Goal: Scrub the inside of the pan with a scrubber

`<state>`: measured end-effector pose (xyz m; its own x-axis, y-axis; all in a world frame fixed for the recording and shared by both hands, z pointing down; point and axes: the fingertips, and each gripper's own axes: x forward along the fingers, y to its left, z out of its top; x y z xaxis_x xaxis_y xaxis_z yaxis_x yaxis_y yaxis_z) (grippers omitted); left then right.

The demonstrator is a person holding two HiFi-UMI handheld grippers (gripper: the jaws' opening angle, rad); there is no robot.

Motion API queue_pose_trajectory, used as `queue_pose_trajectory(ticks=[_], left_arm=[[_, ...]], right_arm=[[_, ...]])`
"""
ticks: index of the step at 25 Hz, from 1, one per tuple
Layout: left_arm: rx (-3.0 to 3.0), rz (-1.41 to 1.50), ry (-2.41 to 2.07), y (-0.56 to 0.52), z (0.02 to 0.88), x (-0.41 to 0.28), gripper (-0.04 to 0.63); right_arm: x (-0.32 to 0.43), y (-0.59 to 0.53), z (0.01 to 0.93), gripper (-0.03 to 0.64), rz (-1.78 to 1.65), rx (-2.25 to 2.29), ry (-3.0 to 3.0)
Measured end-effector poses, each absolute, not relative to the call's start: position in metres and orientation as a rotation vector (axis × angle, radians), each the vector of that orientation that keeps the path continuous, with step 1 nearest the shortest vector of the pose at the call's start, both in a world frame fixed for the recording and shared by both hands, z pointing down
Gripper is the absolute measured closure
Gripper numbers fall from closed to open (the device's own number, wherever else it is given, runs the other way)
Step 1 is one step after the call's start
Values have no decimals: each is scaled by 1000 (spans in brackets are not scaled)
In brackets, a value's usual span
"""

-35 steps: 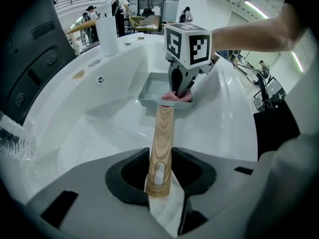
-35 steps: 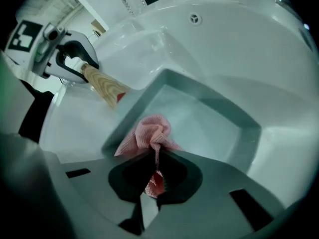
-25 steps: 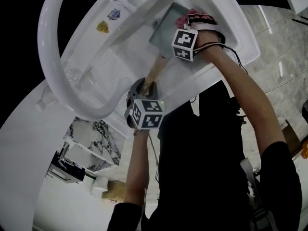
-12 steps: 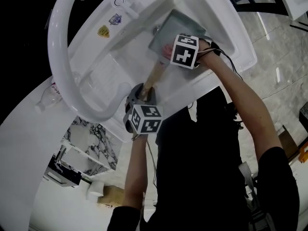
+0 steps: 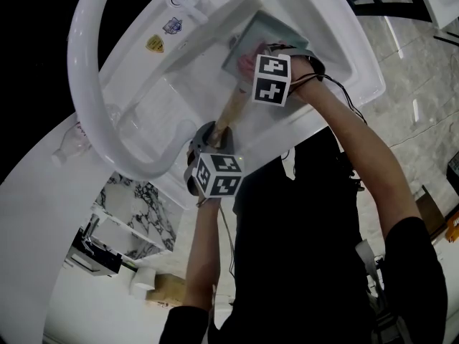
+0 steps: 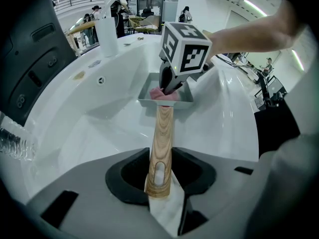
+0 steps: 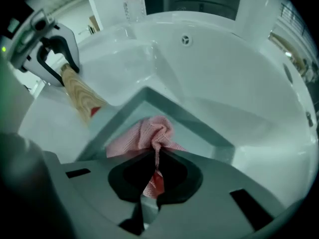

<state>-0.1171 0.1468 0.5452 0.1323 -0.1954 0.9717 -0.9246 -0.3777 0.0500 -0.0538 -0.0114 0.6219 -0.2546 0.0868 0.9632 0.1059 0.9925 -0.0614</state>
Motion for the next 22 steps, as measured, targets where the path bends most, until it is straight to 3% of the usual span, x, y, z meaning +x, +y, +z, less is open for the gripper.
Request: queue_pose_trajectory(ticks=[9, 15, 22], left_arm=[[1695, 1292, -1091, 147, 544, -116, 446], [1697, 1290, -1091, 147, 545, -117, 446], [1705, 1298, -1081, 148, 545, -116, 446]], right_arm=[[-19, -95, 644, 581, -402, 134, -1583], [-42, -43, 627, 581, 117, -21, -1810], [-75, 10, 613, 581, 360, -268, -1914]])
